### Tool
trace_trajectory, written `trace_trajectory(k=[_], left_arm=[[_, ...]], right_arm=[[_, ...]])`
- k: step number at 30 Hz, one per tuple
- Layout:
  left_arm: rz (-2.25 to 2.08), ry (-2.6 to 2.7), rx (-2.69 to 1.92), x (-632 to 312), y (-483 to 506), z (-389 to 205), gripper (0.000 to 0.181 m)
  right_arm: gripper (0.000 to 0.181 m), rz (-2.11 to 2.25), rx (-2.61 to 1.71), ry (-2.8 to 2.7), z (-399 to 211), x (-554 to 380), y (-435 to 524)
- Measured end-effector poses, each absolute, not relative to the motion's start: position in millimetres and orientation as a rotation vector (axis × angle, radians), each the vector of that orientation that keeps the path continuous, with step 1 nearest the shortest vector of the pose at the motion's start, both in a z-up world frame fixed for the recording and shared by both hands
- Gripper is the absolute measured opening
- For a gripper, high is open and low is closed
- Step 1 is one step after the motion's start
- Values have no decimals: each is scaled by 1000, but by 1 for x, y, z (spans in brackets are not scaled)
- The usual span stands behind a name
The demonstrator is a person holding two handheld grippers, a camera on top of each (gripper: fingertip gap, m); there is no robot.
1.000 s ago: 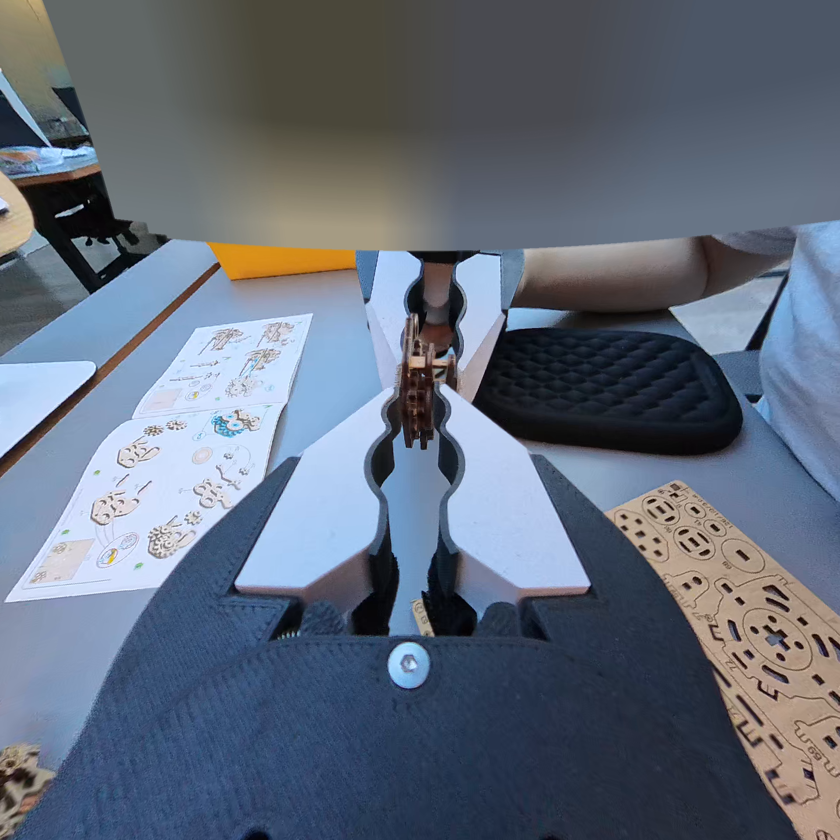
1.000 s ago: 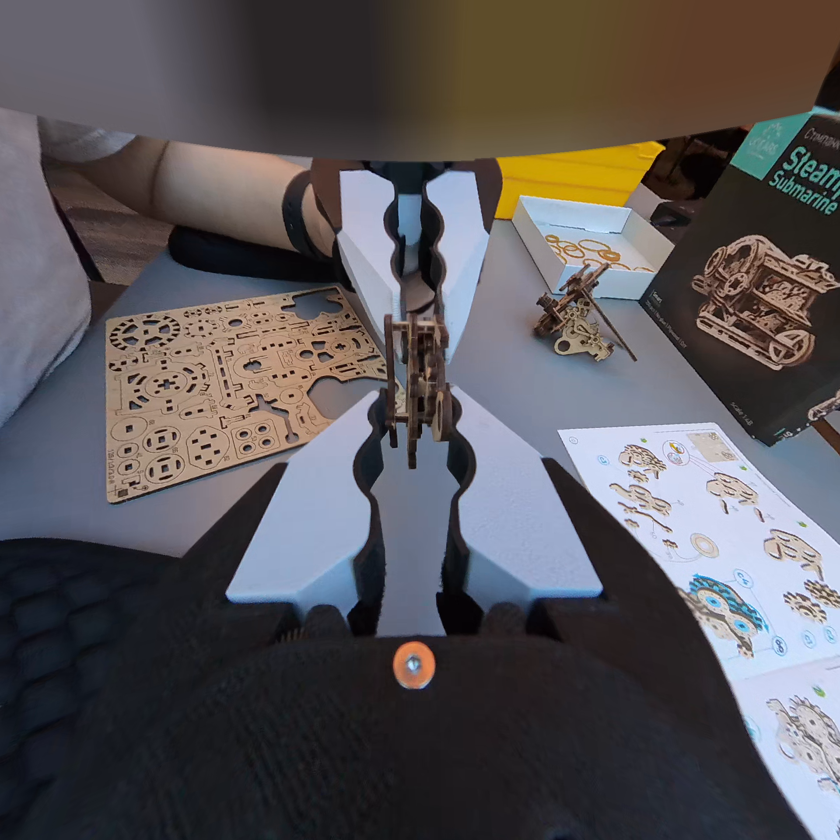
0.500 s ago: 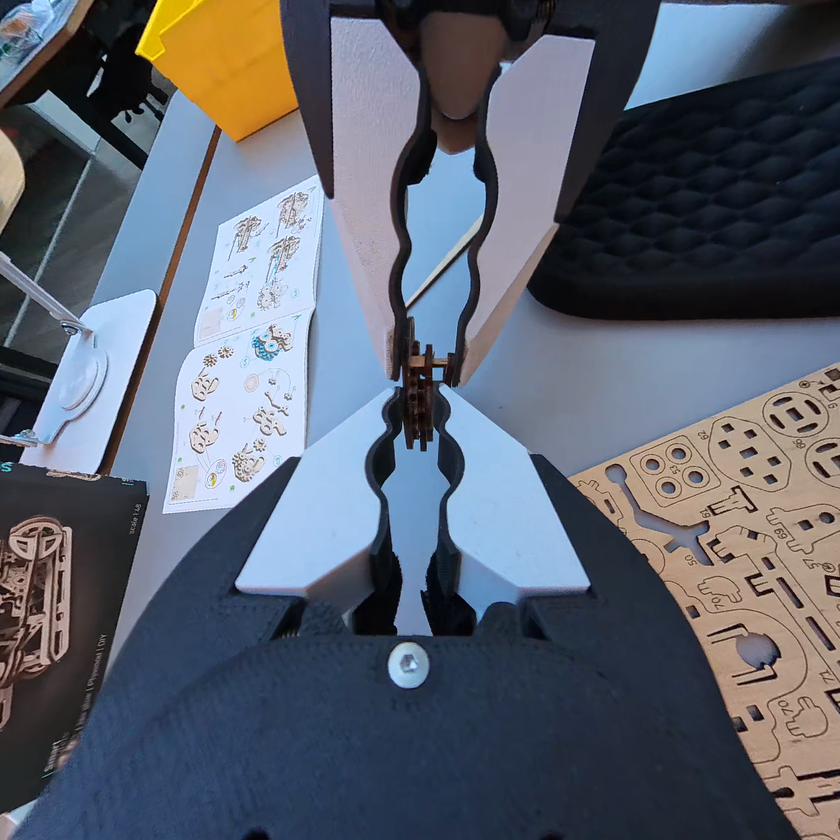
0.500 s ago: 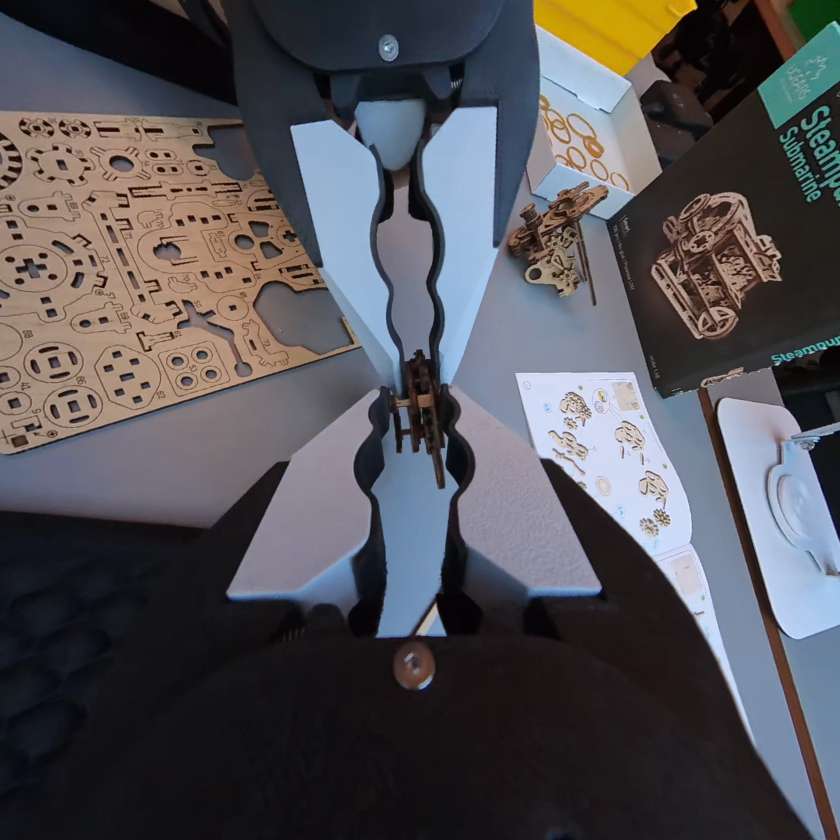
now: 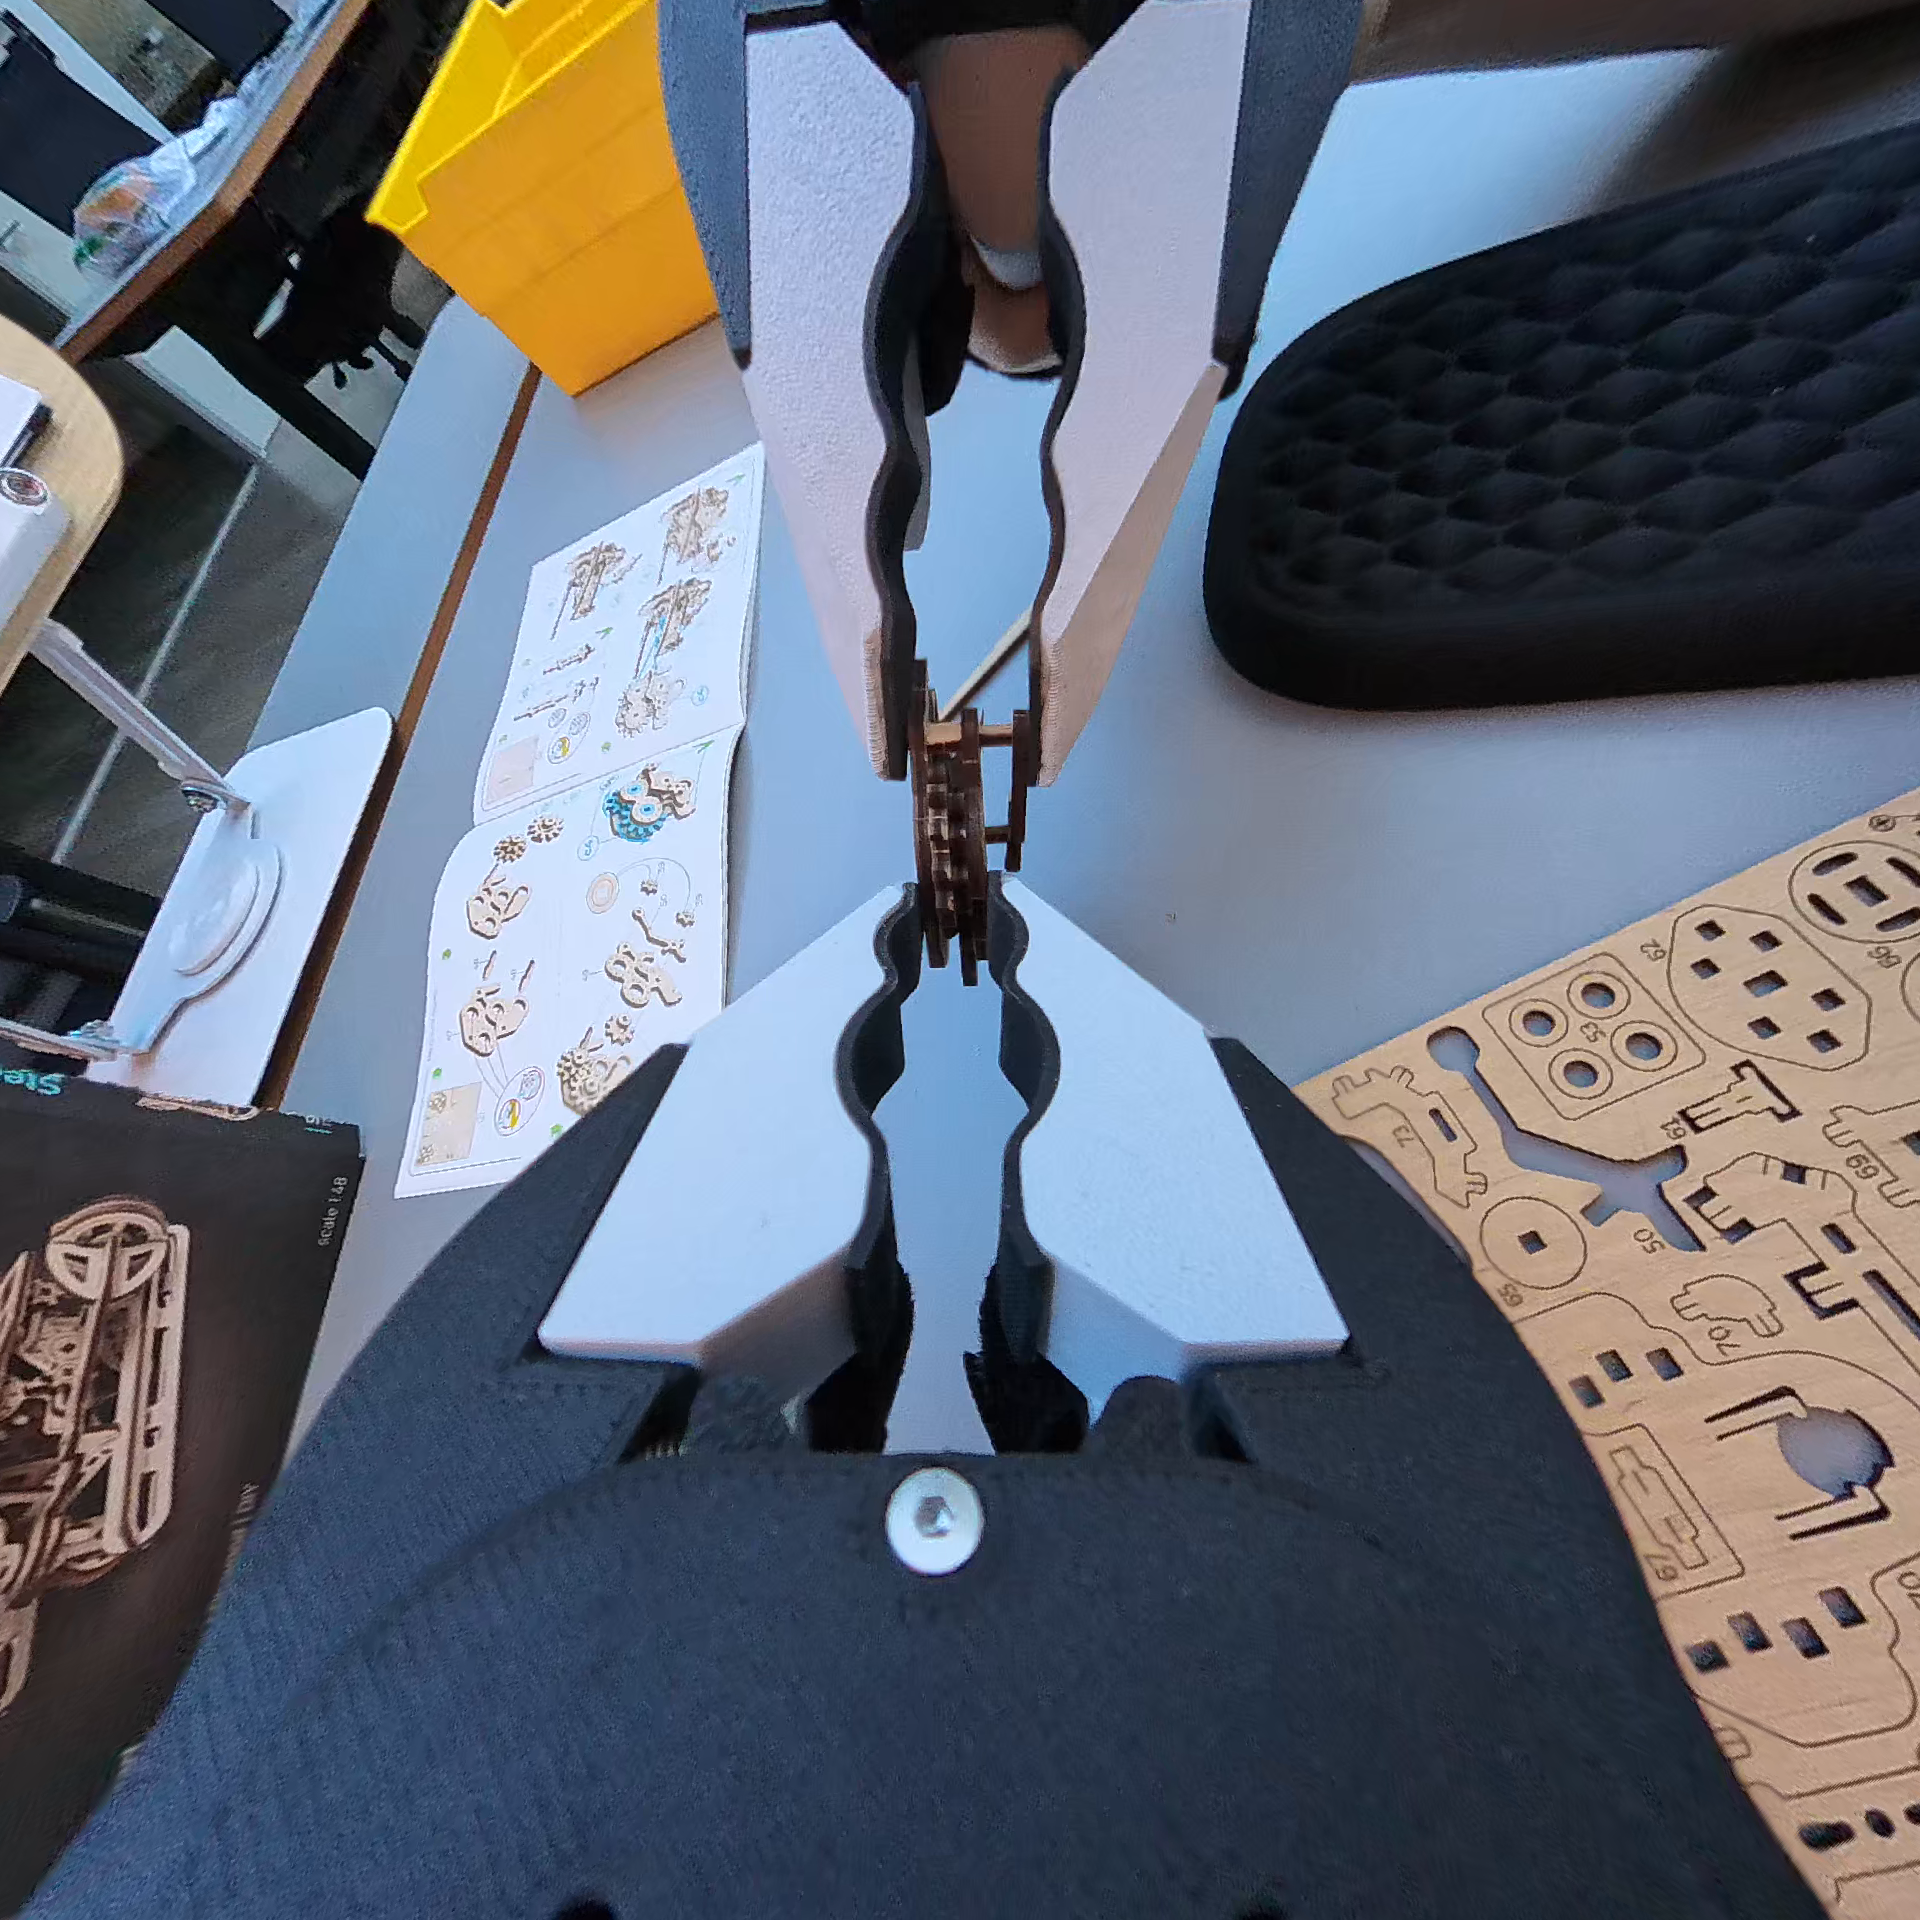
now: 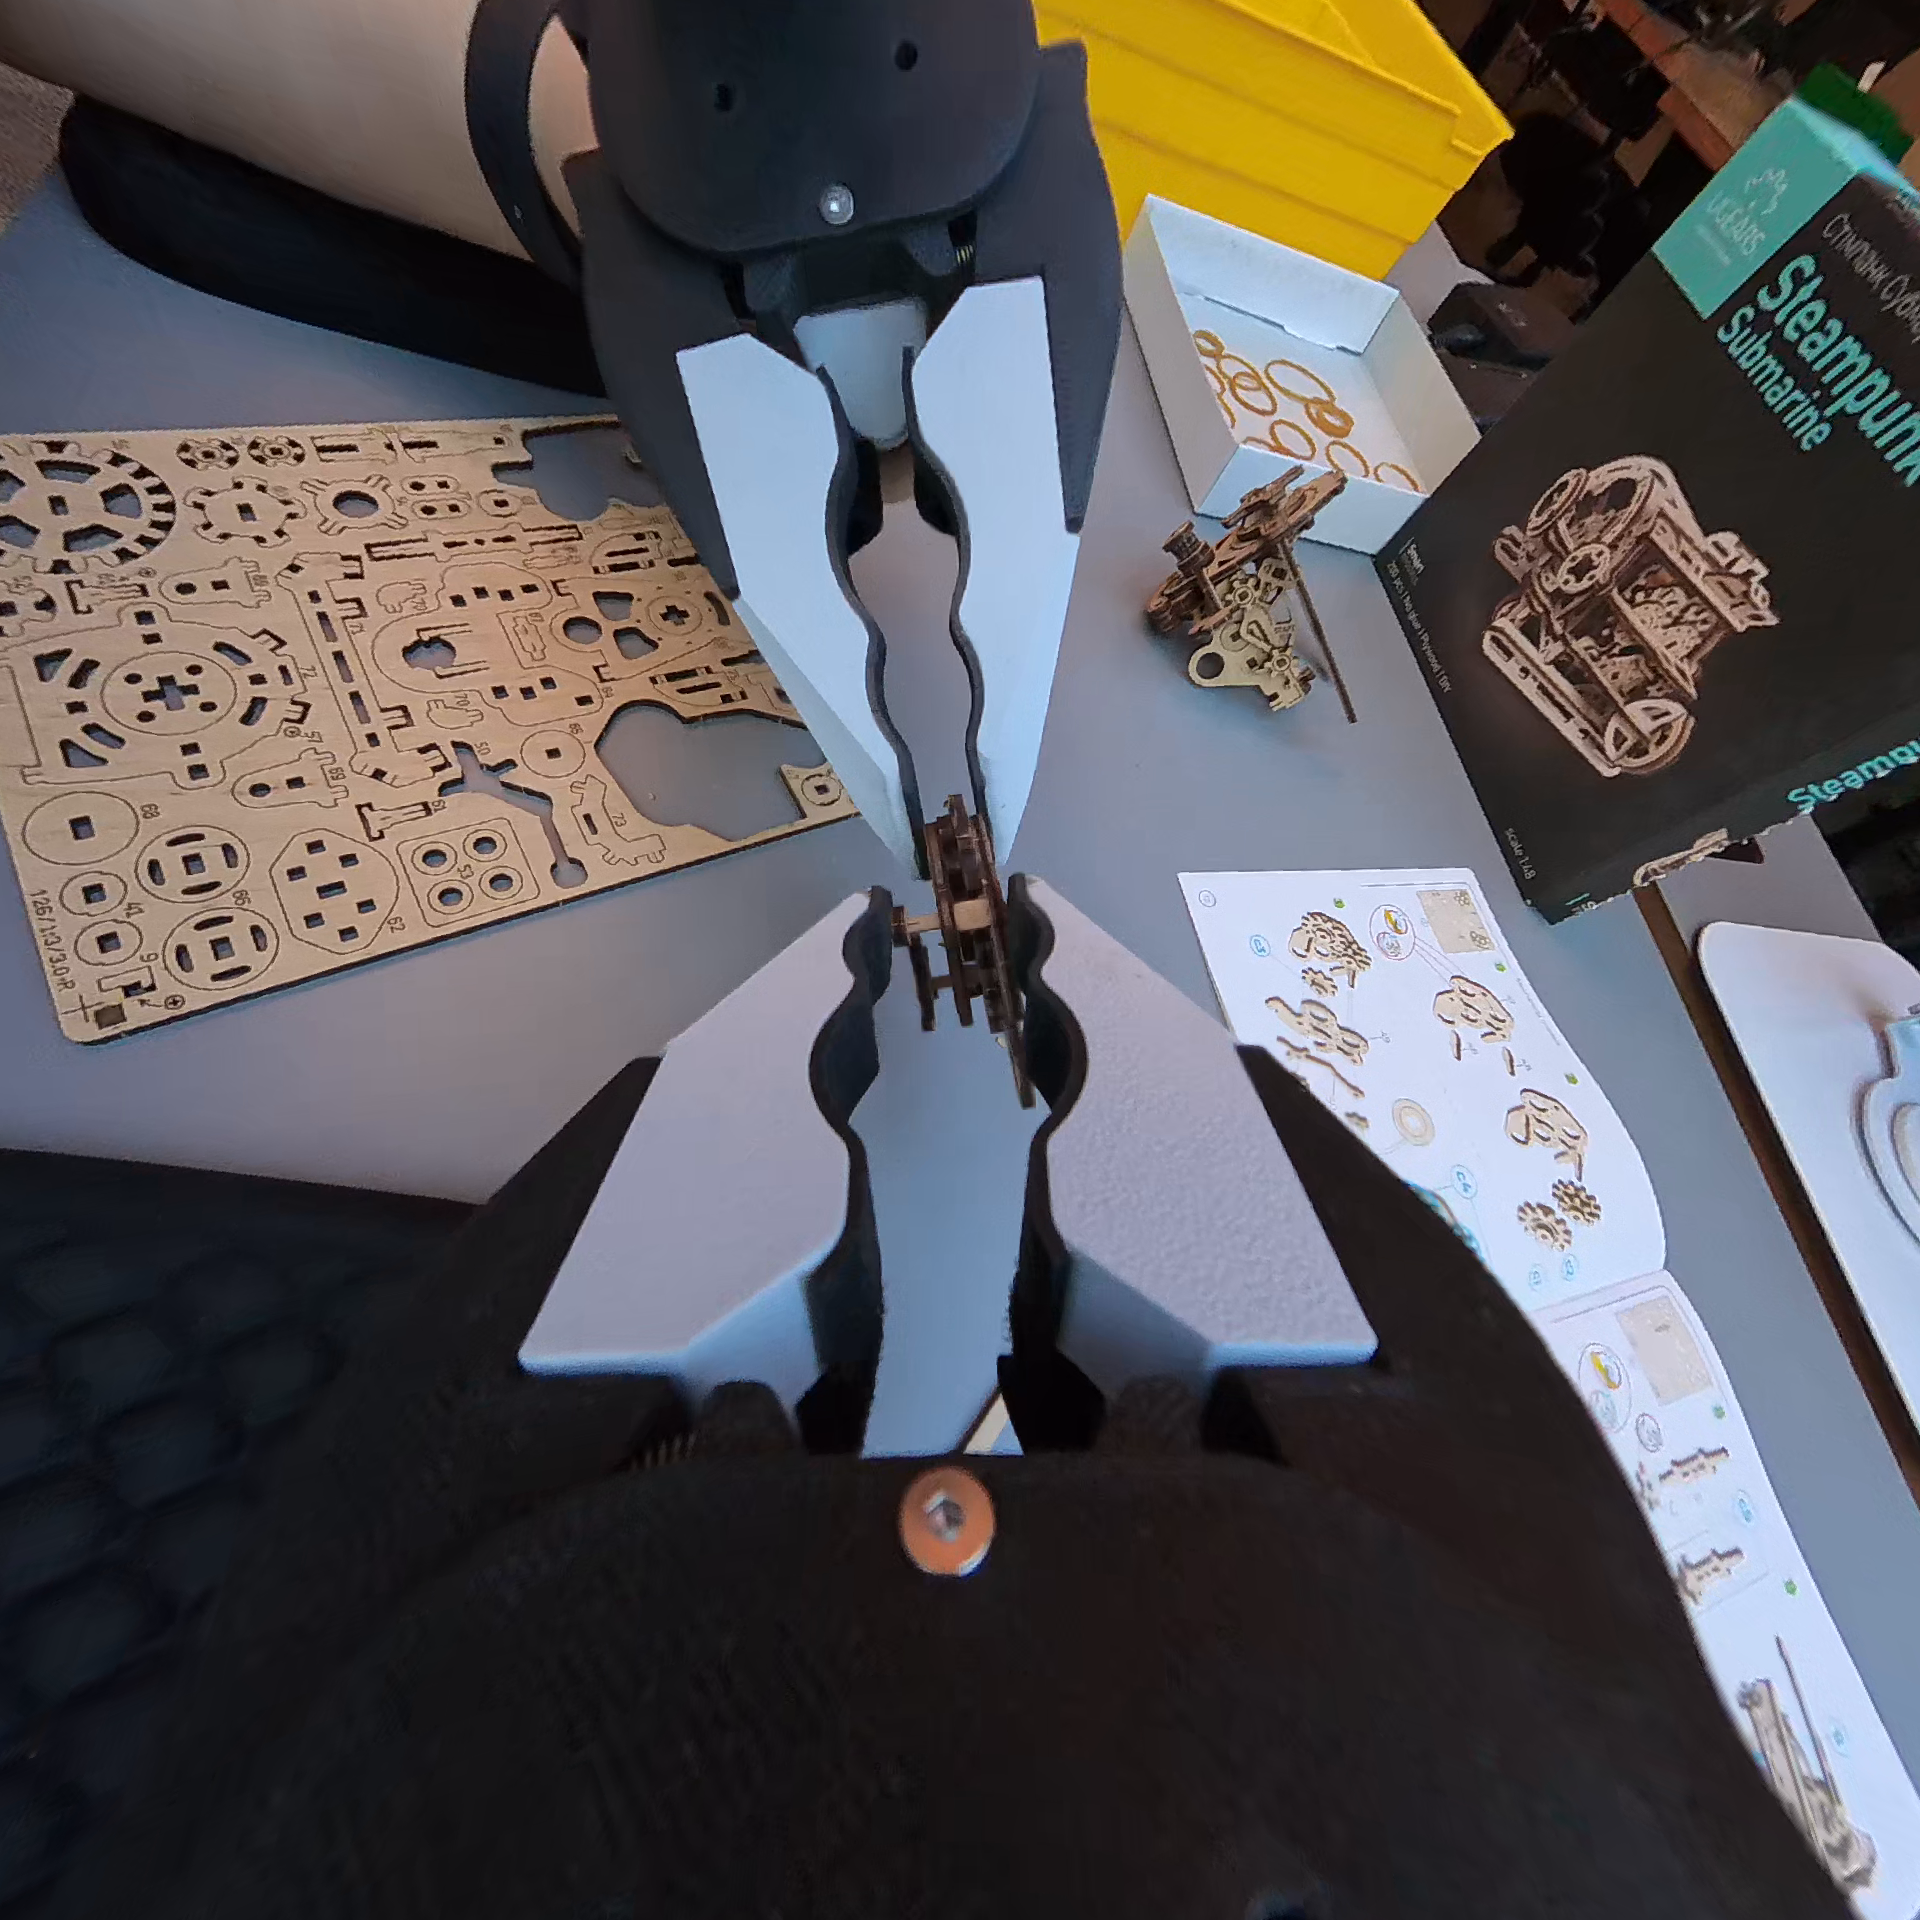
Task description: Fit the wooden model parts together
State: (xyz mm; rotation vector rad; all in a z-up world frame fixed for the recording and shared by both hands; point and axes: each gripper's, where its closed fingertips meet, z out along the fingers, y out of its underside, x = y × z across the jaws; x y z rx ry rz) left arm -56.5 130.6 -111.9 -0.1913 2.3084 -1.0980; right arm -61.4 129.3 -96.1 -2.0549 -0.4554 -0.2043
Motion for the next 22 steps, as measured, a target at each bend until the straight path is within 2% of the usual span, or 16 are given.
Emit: trace_trajectory(k=[1, 3, 6, 12, 22], left_arm=[[-1051, 2316, -192, -55, 132, -113, 9], [-944, 2308, -194, -52, 135, -112, 9], [-770, 2277, -175, -50, 138, -107, 9], [-736, 2277, -164, -57, 128, -92, 10], [-602, 2231, -80, -63, 123, -85, 9]], right_arm=[[23, -222, -2075, -442, -99, -59, 131], [38, -303, -2127, -439, -105, -54, 134], [44, -461, -2188, -496, -116, -51, 141], [44, -774, -2272, -631, -122, -36, 145], [43, -960, -2329, -660, -122, -25, 148]])
